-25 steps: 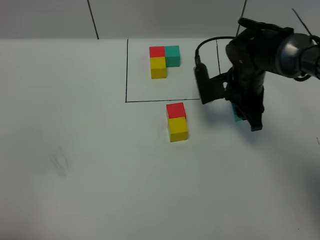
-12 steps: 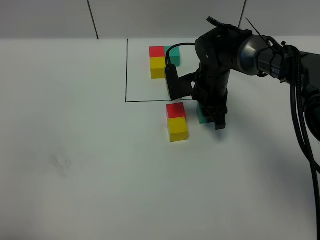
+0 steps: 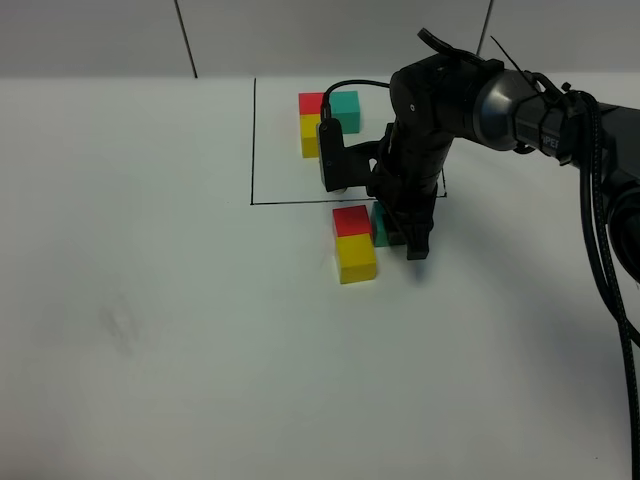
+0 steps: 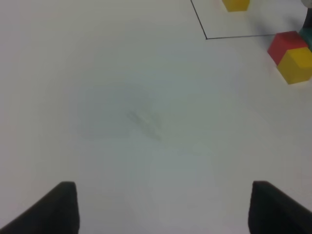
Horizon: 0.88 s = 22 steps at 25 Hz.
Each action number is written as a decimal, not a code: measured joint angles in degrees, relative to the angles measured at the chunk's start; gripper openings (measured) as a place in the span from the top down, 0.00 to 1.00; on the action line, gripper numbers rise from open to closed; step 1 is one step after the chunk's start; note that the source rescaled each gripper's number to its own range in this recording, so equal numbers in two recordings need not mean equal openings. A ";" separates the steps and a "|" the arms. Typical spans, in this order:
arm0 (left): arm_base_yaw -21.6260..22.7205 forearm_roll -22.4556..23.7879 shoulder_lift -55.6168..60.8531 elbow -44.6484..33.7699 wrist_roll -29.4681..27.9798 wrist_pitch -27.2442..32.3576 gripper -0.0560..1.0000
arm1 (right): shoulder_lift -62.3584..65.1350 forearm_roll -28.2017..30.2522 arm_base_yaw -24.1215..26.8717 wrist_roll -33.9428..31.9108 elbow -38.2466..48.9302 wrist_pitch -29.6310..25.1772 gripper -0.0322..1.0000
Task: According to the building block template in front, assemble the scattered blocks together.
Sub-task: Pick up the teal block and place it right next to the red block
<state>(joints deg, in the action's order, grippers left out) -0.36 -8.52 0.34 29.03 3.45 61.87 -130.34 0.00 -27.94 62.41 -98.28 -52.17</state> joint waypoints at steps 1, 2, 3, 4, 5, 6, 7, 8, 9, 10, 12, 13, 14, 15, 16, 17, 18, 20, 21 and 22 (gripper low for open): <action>0.00 0.00 0.00 0.00 0.00 0.00 0.30 | 0.00 0.00 0.00 0.00 0.00 0.00 0.96; 0.00 0.00 0.00 0.00 0.00 0.00 0.30 | 0.00 0.00 0.00 0.00 0.00 0.00 0.96; 0.00 0.00 0.00 0.00 0.00 0.00 0.30 | 0.00 -0.31 0.00 0.00 0.00 -0.06 0.96; 0.00 0.00 0.00 0.00 0.00 0.00 0.30 | 0.00 -0.37 0.00 0.00 0.00 -0.20 0.96; 0.00 0.00 0.00 0.00 0.00 0.00 0.30 | 0.00 -0.49 0.00 0.00 0.00 -0.39 0.96; 0.00 0.00 0.00 0.00 0.00 0.00 0.30 | 0.00 -0.50 0.00 0.00 0.00 -0.68 0.96; 0.00 0.00 0.00 0.00 0.00 0.00 0.30 | 0.00 -0.55 0.00 0.00 0.00 -0.81 0.96; 0.00 0.00 0.00 0.00 0.00 0.00 0.30 | 0.00 -0.62 0.00 0.00 0.00 -0.93 0.96; 0.00 0.00 0.00 0.00 0.00 0.00 0.30 | 0.00 -0.67 0.00 0.00 0.00 -0.93 0.96; 0.00 0.00 0.00 0.00 0.00 0.00 0.30 | 0.00 -0.67 0.00 0.00 0.00 -0.93 0.96; 0.00 0.00 0.00 0.00 0.00 0.00 0.30 | 0.00 -0.79 0.00 0.00 0.00 -0.93 0.96; 0.00 0.00 0.00 0.00 0.00 0.00 0.30 | 0.00 -0.79 0.00 0.00 0.00 -0.93 0.96; 0.00 0.00 0.00 0.00 0.00 -0.05 0.30 | 0.00 -0.84 0.00 0.07 0.00 -0.87 0.96; 0.00 0.00 0.00 0.00 0.00 -0.05 0.30 | 0.00 -0.85 0.00 0.21 0.00 -0.87 0.96; 0.00 0.00 0.00 0.00 0.00 -0.05 0.30 | 0.00 -0.91 0.00 0.38 0.00 -0.87 0.96; 0.00 0.00 0.00 0.00 0.00 -0.05 0.30 | 0.00 -1.05 0.00 0.44 0.00 -0.76 0.96; 0.00 0.00 0.00 0.00 0.00 -0.05 0.30 | 0.00 -1.44 0.00 0.68 0.00 -0.62 0.96; 0.00 0.00 0.00 0.00 0.00 -0.05 0.30 | 0.00 -2.15 0.00 1.05 0.00 -0.33 0.96; 0.00 0.00 0.00 0.00 0.00 -0.05 0.30 | 0.00 -2.29 0.00 1.05 0.00 -0.26 0.96; 0.00 0.00 0.00 0.00 0.00 -0.05 0.30 | 0.00 -2.41 0.00 1.05 0.00 -0.26 0.96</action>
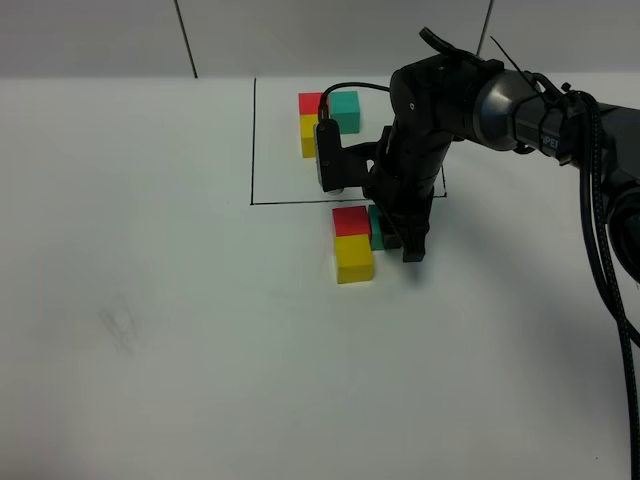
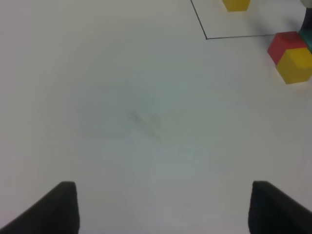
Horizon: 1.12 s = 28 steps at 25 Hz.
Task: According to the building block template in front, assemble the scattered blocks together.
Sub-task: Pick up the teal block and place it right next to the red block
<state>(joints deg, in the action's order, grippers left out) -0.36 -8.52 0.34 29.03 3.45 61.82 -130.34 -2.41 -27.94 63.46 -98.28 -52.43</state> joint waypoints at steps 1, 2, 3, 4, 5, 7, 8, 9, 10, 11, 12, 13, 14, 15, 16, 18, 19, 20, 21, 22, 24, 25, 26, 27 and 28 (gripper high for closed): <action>0.00 0.00 0.00 0.00 0.00 0.00 0.30 | 0.00 -0.04 0.00 0.06 0.00 0.06 0.96; 0.00 0.00 0.00 0.00 0.00 0.00 0.30 | -0.05 -0.06 0.00 0.19 0.00 0.12 0.96; 0.00 0.00 0.00 0.00 0.00 0.00 0.30 | -0.05 -0.18 0.00 0.31 0.00 0.12 0.96; 0.00 0.00 0.00 0.00 0.00 0.00 0.30 | -0.05 -0.25 0.00 0.44 0.00 0.18 0.96; 0.00 0.00 0.00 0.00 0.00 0.00 0.30 | -0.05 -0.31 0.00 0.62 0.00 0.28 0.96; 0.00 0.00 0.00 0.00 0.00 0.00 0.30 | -0.05 -0.66 0.00 0.91 0.00 0.40 0.96; 0.00 0.00 0.00 0.00 0.00 0.00 0.30 | -0.05 -0.93 0.00 0.96 0.00 0.47 0.96; 0.00 0.00 0.00 0.00 0.00 0.00 0.30 | -0.05 -1.29 0.00 1.02 0.00 0.59 0.96; 0.00 0.00 0.00 0.00 0.00 0.00 0.30 | -0.05 -1.66 0.00 1.02 0.00 0.71 0.96; 0.00 0.00 0.00 0.00 0.00 0.00 0.30 | -0.05 -1.97 0.00 1.02 0.00 0.84 0.96; 0.00 0.00 0.00 0.00 0.00 0.00 0.30 | -0.05 -2.25 0.00 1.02 0.00 0.84 0.96; 0.00 0.00 0.00 0.00 0.00 0.00 0.30 | -0.05 -2.40 0.00 1.02 0.00 0.89 0.96; 0.00 0.00 0.00 0.00 0.00 0.00 0.30 | -0.05 -2.44 0.00 1.02 0.00 0.89 0.96; 0.00 0.00 0.00 0.00 0.00 0.00 0.30 | -0.05 -2.44 0.00 1.02 0.00 0.89 0.96; 0.00 0.00 0.00 0.00 0.00 0.00 0.30 | -0.05 -2.44 0.00 0.97 0.00 0.89 0.96; 0.00 0.00 0.00 0.00 0.00 0.00 0.30 | -0.05 -2.46 0.00 0.79 0.00 0.89 0.96; 0.00 0.00 0.00 0.00 0.00 0.00 0.30 | -0.05 -2.46 0.00 0.66 0.00 0.89 0.96; 0.00 0.00 0.00 0.00 0.00 0.00 0.30 | -0.05 -2.46 0.00 0.53 0.00 0.89 0.96; 0.00 0.00 0.00 0.00 0.00 0.00 0.30 | -0.05 -2.50 0.00 0.45 0.00 0.89 0.96; 0.00 0.00 0.00 0.00 0.00 0.00 0.30 | -0.05 -2.50 0.00 0.41 0.00 0.95 0.96; 0.00 0.00 0.00 0.00 0.00 0.00 0.30 | -0.05 -2.50 0.00 0.39 0.00 0.95 0.96; 0.00 0.00 0.00 0.00 0.00 0.00 0.30 | -0.05 -2.50 0.00 0.34 0.00 0.95 0.96; 0.00 0.00 0.00 0.00 0.00 0.00 0.30 | -0.05 -2.50 0.00 0.34 0.00 0.95 0.96; 0.00 0.00 0.00 0.00 0.00 0.00 0.30 | -0.05 -2.50 0.00 0.32 0.00 0.95 0.96; 0.00 0.00 0.00 0.00 0.00 0.00 0.30 | -0.05 -2.50 0.00 0.32 0.00 0.95 0.96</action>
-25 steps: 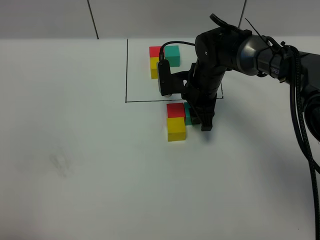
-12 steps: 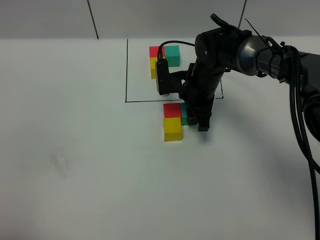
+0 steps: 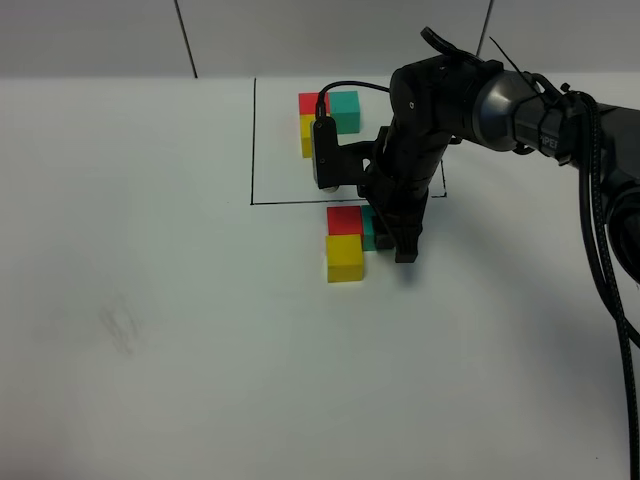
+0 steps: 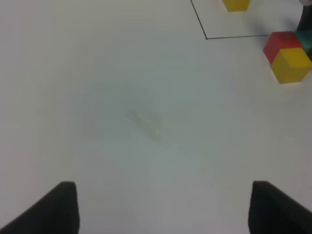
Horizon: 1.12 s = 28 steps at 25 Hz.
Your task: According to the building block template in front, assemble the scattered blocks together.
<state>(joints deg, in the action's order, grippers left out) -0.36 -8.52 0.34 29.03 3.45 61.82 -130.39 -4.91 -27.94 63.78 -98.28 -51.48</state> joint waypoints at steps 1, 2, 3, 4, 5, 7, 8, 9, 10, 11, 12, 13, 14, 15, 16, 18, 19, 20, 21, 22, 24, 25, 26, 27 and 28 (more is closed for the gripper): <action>0.00 0.00 0.00 0.00 0.00 0.00 0.30 | 0.00 0.00 0.00 0.00 0.00 0.00 0.96; 0.00 0.00 0.00 0.00 0.00 0.00 0.30 | 0.00 0.00 0.00 -0.05 0.00 0.00 0.96; 0.00 0.00 0.00 0.00 0.00 0.00 0.30 | 0.00 0.00 0.06 -0.19 0.00 0.00 0.96; 0.00 0.00 0.00 0.00 0.00 0.00 0.30 | 0.00 -0.06 0.10 -0.19 0.00 0.00 0.96; 0.00 0.00 0.00 0.00 0.00 0.00 0.30 | 0.00 -0.12 0.12 -0.19 0.00 0.00 0.96; 0.00 0.00 0.00 0.00 0.00 0.00 0.30 | 0.00 -0.12 0.16 -0.30 0.00 0.00 0.96; 0.00 0.00 0.00 0.00 0.00 0.00 0.30 | 0.00 -0.12 0.16 -0.32 0.00 0.00 0.96; 0.00 0.00 0.00 0.00 0.00 0.00 0.30 | 0.00 -0.12 0.16 -0.32 0.00 0.00 0.96; 0.00 0.00 0.00 0.00 0.00 0.00 0.30 | 0.00 -0.12 0.16 -0.32 0.00 0.00 0.96; 0.00 0.00 0.00 0.00 0.00 0.00 0.30 | 0.00 -0.01 0.16 -0.32 0.00 0.00 0.96; 0.00 0.00 0.00 0.00 0.00 0.00 0.30 | 0.00 0.12 0.16 -0.32 0.00 -0.04 0.95; 0.00 0.00 0.00 0.00 0.00 0.00 0.30 | 0.00 0.26 0.16 -0.38 0.00 -0.04 0.93; 0.00 0.00 0.00 0.00 0.00 0.00 0.30 | -0.04 0.56 0.16 -0.37 0.00 -0.12 0.89; 0.00 0.00 0.00 0.00 0.00 0.00 0.30 | -0.11 0.89 0.16 -0.37 0.00 -0.33 0.85; 0.00 0.00 0.00 0.00 0.00 0.00 0.30 | -0.11 1.05 0.16 -0.37 0.00 -0.57 0.79; 0.00 0.00 0.00 0.00 0.00 0.00 0.30 | -0.11 1.44 0.16 -0.37 0.00 -0.83 0.69; 0.00 0.00 0.00 0.00 0.00 0.00 0.30 | 0.02 1.51 0.16 -0.37 0.00 -0.88 0.64; 0.00 0.00 0.00 0.00 0.00 0.00 0.30 | 0.13 1.65 0.16 -0.37 0.00 -1.04 0.60; 0.00 0.00 0.00 0.00 0.00 0.00 0.30 | 0.38 1.79 0.16 -0.37 0.00 -1.24 0.57; 0.00 0.00 0.00 0.00 0.00 0.00 0.30 | 0.78 1.99 0.16 -0.37 0.00 -1.30 0.55; 0.00 0.00 0.00 0.00 0.00 0.00 0.30 | 2.11 2.55 0.16 -0.52 0.00 -1.95 0.52; 0.00 0.00 0.00 0.00 0.00 0.00 0.30 | 3.00 3.03 0.16 -1.05 0.00 -2.41 0.52; 0.00 0.00 0.00 0.00 0.00 0.00 0.30 | 3.92 3.53 0.16 -1.87 0.00 -2.95 0.51; 0.00 0.00 0.00 0.00 0.00 0.00 0.30 | 4.73 4.08 0.16 -3.30 0.00 -3.74 0.51; 0.00 0.00 0.00 0.00 0.00 0.00 0.30 | 5.60 4.91 0.16 -5.25 0.00 -4.75 0.51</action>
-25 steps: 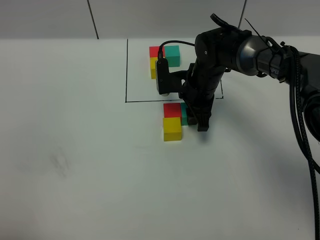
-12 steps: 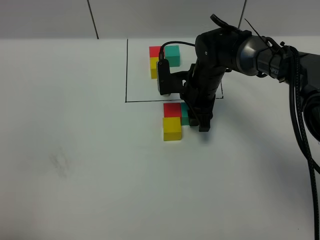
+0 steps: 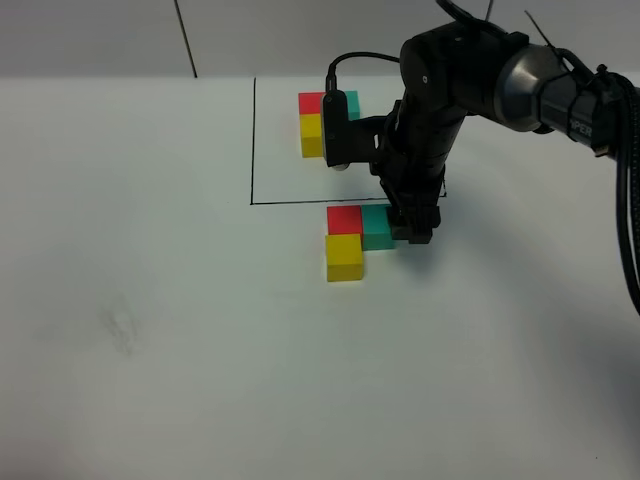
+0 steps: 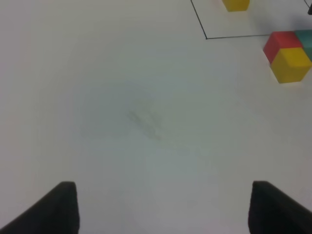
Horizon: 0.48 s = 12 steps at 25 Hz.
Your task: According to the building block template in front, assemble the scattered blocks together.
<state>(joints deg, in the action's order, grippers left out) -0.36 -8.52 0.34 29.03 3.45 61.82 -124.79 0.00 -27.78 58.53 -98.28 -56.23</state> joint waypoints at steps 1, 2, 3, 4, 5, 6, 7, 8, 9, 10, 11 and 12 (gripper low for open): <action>0.00 0.00 0.00 0.00 0.00 0.00 0.30 | 0.84 0.43 0.07 -2.36 0.00 -1.04 0.51; 0.00 0.00 0.00 0.00 0.00 0.00 0.30 | 1.66 0.80 0.20 -4.64 0.00 -1.94 0.51; 0.00 0.00 0.00 0.00 0.00 0.00 0.30 | 2.29 0.92 0.70 -7.62 0.00 -3.14 0.51; 0.00 0.00 0.00 0.00 0.00 0.00 0.30 | 3.00 0.85 1.40 -10.88 0.00 -4.42 0.51; 0.00 0.00 0.00 0.00 0.00 0.00 0.30 | 3.66 0.39 2.35 -14.30 0.00 -5.91 0.51; 0.00 0.00 0.00 0.00 0.00 0.00 0.30 | 4.04 0.00 3.91 -17.16 0.00 -7.35 0.51; 0.00 0.00 0.00 0.00 0.00 0.00 0.30 | 4.55 -1.21 5.94 -20.55 0.00 -9.31 0.51; 0.00 0.00 0.00 0.00 0.00 0.00 0.30 | 4.93 -2.42 8.38 -23.69 0.00 -11.19 0.51; 0.00 0.00 0.00 0.00 0.00 0.00 0.30 | 5.47 -3.73 10.62 -25.99 0.00 -12.15 0.51; 0.00 0.00 0.00 0.00 0.00 0.00 0.30 | 5.98 -4.78 13.51 -28.44 0.00 -12.56 0.51; 0.00 0.00 0.00 0.00 0.00 0.00 0.30 | 6.86 -5.75 16.42 -30.66 0.51 -12.60 0.51; 0.00 0.00 0.00 0.00 0.00 0.00 0.30 | 8.11 -6.65 18.86 -32.63 1.50 -12.52 0.51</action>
<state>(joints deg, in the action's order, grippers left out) -0.36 -8.52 0.34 29.03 3.45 61.82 -116.68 -6.65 -8.91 25.89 -96.78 -68.75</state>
